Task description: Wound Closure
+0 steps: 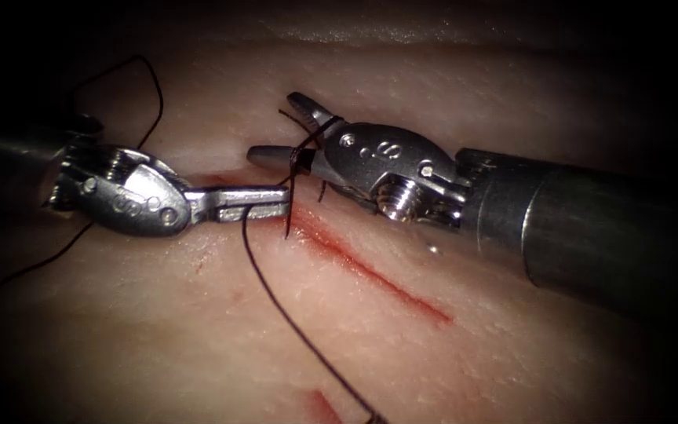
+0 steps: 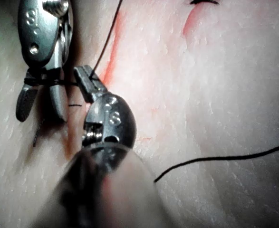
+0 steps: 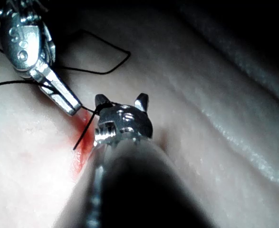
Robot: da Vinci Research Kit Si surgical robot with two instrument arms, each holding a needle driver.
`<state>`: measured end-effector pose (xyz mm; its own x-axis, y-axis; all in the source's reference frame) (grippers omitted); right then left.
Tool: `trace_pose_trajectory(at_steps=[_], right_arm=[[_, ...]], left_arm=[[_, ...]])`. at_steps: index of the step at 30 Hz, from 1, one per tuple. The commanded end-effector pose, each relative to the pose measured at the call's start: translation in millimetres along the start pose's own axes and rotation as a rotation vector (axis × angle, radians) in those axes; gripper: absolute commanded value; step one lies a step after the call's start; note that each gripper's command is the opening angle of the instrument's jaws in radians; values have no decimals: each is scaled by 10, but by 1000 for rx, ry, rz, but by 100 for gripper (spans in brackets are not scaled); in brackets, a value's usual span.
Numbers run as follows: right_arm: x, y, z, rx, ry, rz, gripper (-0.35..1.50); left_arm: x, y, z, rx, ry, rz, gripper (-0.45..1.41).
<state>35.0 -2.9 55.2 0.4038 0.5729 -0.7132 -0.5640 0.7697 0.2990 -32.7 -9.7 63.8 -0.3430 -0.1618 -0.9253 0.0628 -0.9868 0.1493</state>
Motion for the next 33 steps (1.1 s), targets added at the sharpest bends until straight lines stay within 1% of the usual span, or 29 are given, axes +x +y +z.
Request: trace_pose_trajectory(at_steps=[1, 4, 7, 9, 12, 14, 19, 20, 21, 22, 23, 28, 33], right_arm=[[3, 1, 13, -9, -22, -7, 79], [-4, -1, 16, -30, -60, -14, 81], [-11, -1, 20, -38, -79, -18, 81], [-13, 0, 22, -50, -86, -18, 85], [-15, 0, 28, -69, -98, -15, 96], [-16, 0, 33, -70, -112, -16, 98], [-19, -3, 45, -58, -158, -27, 90], [-21, -4, 46, -52, -167, -31, 85], [-22, -5, 47, -46, -173, -34, 69], [-23, -6, 46, -31, -175, -37, 41], [-25, -9, 44, 13, -168, -40, -35], [-19, -13, 34, 25, -163, -33, -35], [-5, -20, 22, 15, -107, -68, -35]], left_arm=[[-6, 0, 9, 1, 0, 4, -45], [-12, 0, 10, 2, -3, 9, -45], [-17, 0, 11, 3, -6, 13, -45], [-20, 0, 12, 7, -6, 15, -45], [-23, -1, 14, 6, -10, 16, -45], [-24, -2, 14, 7, -10, 16, -45], [-23, -1, 15, 8, -12, 16, -45], [-24, -1, 15, 7, -12, 16, -45], [-24, -1, 15, 7, -11, 17, -45], [-24, -1, 14, 4, -13, 17, -45], [-24, -1, 14, 4, -12, 17, -45], [-25, -2, 12, 2, -11, 17, -45], [-28, -7, 3, -2, -6, 14, -45]])
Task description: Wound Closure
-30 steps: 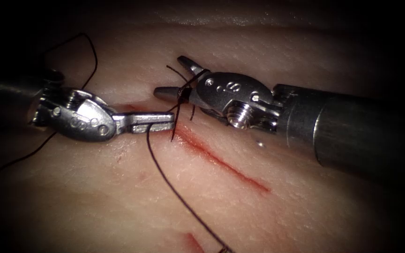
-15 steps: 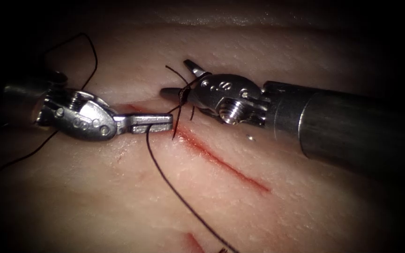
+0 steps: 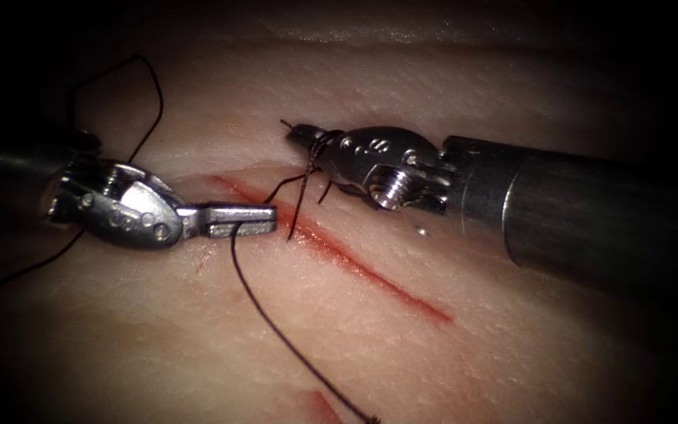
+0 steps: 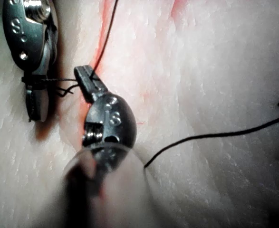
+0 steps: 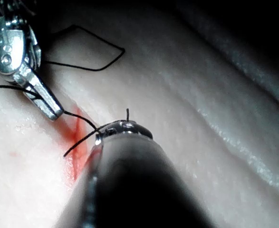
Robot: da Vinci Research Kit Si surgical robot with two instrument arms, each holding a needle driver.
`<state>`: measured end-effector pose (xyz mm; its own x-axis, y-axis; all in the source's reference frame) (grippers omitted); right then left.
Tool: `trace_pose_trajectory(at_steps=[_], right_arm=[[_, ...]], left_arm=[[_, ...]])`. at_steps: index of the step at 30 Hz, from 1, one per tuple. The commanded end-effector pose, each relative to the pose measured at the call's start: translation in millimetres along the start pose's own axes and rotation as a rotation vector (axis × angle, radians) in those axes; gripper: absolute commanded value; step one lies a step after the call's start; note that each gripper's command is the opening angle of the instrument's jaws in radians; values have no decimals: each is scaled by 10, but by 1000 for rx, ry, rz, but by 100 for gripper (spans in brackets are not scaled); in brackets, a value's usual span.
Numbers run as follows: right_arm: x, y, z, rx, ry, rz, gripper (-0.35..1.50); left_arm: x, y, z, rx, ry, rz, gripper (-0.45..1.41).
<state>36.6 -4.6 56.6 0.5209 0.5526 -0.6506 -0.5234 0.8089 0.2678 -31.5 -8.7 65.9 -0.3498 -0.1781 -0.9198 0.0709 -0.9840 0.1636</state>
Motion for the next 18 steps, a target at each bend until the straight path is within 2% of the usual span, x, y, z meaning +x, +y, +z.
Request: trace_pose_trajectory(at_steps=[1, 8, 18], right_arm=[[13, -3, 3, -10, 30, -12, -35], [23, -21, -8, -44, 100, -62, -35], [20, -54, -25, -65, 142, -76, -35]], left_arm=[[-4, -3, 5, 2, -1, -3, -45], [-27, -25, -10, -8, -22, -38, -45], [-66, -69, -13, -15, -71, -77, -45]])
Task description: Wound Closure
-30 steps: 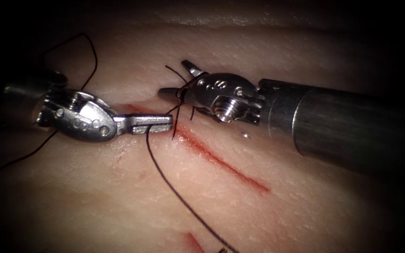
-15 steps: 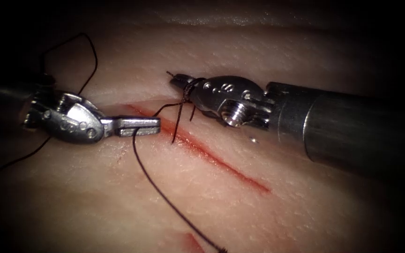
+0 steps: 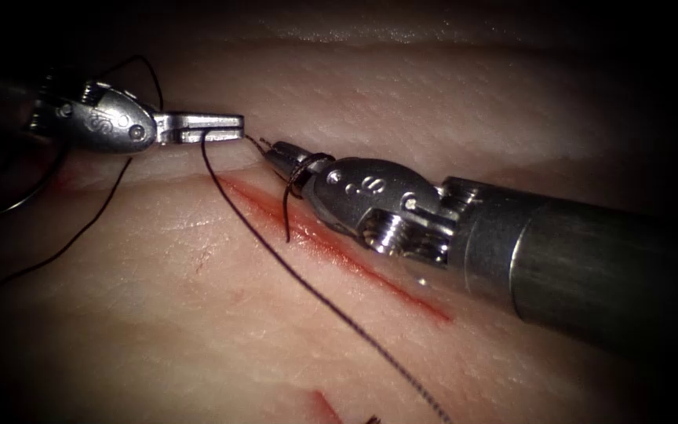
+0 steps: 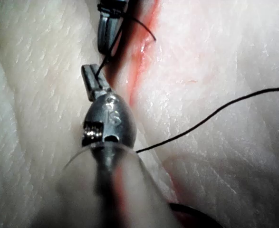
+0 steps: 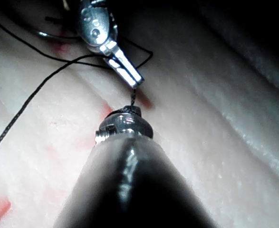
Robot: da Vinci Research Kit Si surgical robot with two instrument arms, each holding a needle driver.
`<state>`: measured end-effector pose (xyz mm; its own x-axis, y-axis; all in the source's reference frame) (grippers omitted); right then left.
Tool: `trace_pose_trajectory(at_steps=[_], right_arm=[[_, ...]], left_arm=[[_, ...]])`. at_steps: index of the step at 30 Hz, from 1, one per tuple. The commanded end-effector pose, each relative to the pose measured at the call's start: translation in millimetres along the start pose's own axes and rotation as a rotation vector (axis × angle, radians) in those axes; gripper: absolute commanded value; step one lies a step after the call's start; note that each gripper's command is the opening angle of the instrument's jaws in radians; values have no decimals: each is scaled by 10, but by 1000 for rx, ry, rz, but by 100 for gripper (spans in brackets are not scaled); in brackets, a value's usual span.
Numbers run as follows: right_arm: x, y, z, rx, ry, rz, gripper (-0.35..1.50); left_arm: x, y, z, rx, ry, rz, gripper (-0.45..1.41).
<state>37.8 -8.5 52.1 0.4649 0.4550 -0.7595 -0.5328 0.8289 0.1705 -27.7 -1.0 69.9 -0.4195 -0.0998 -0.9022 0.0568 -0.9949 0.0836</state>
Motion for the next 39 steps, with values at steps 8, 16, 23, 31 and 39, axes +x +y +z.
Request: trace_pose_trajectory(at_steps=[8, 16, 23, 31, 39], right_arm=[[8, -34, -3, -6, 11, -7, -35], [6, -52, -12, -6, 19, -16, -35], [3, -57, -18, -6, 26, -20, -35], [-8, -62, -25, -11, 26, -32, -35], [-24, -80, -28, -11, 26, -56, -35]], left_arm=[[-8, -38, 26, 4, -40, -23, -45], [-6, -94, 25, 74, -22, -76, -45], [-5, -129, 23, 214, -24, -119, -45], [-9, -153, 28, 291, -103, -139, -45], [-21, -173, 33, 326, -159, -133, -45]])
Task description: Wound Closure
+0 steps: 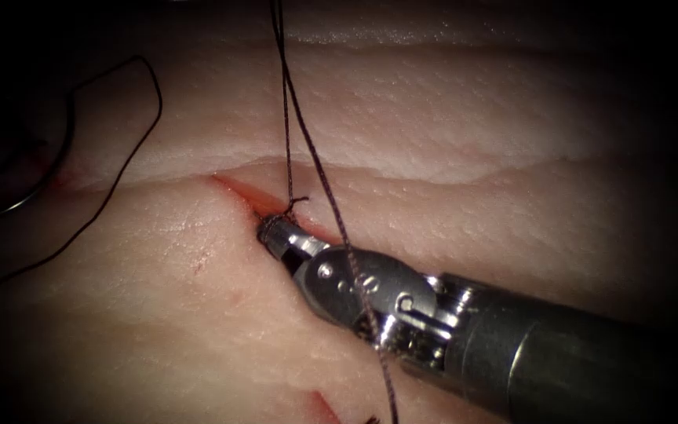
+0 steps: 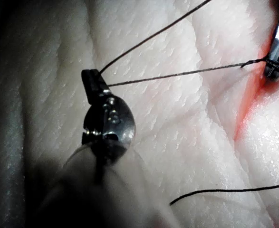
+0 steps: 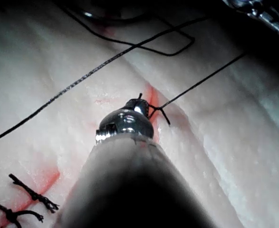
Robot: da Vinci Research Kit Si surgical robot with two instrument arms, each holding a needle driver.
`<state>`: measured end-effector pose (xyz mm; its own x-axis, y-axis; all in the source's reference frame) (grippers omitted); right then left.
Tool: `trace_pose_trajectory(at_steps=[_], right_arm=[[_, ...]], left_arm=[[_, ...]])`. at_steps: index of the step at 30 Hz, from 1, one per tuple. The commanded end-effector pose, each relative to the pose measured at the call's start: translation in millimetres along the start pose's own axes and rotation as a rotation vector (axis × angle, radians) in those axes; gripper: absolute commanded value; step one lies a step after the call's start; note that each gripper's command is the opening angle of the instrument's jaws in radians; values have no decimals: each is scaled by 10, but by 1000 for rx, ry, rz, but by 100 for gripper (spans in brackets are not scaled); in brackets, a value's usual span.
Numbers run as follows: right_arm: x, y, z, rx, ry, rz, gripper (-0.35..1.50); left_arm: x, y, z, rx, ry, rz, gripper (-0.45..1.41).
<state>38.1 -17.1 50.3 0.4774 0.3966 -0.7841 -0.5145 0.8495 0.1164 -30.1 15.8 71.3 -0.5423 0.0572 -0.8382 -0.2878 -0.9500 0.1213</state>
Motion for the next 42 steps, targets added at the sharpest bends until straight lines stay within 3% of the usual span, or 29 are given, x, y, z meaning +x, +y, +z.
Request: trace_pose_trajectory(at_steps=[1, 9, 32, 42], right_arm=[[-1, -6, 9, 2, 1, 1, -35], [-5, -6, 7, 4, 3, -3, -35], [-9, -19, 4, 17, 17, -1, -35], [-13, -44, 11, 23, 39, -18, -35]], left_arm=[[-1, -5, 11, 5, -3, -1, -45], [-9, -31, 31, 44, -43, -10, -45], [-17, -59, 51, 72, -55, -22, -45], [-23, -75, 57, 79, -52, -27, -45]])
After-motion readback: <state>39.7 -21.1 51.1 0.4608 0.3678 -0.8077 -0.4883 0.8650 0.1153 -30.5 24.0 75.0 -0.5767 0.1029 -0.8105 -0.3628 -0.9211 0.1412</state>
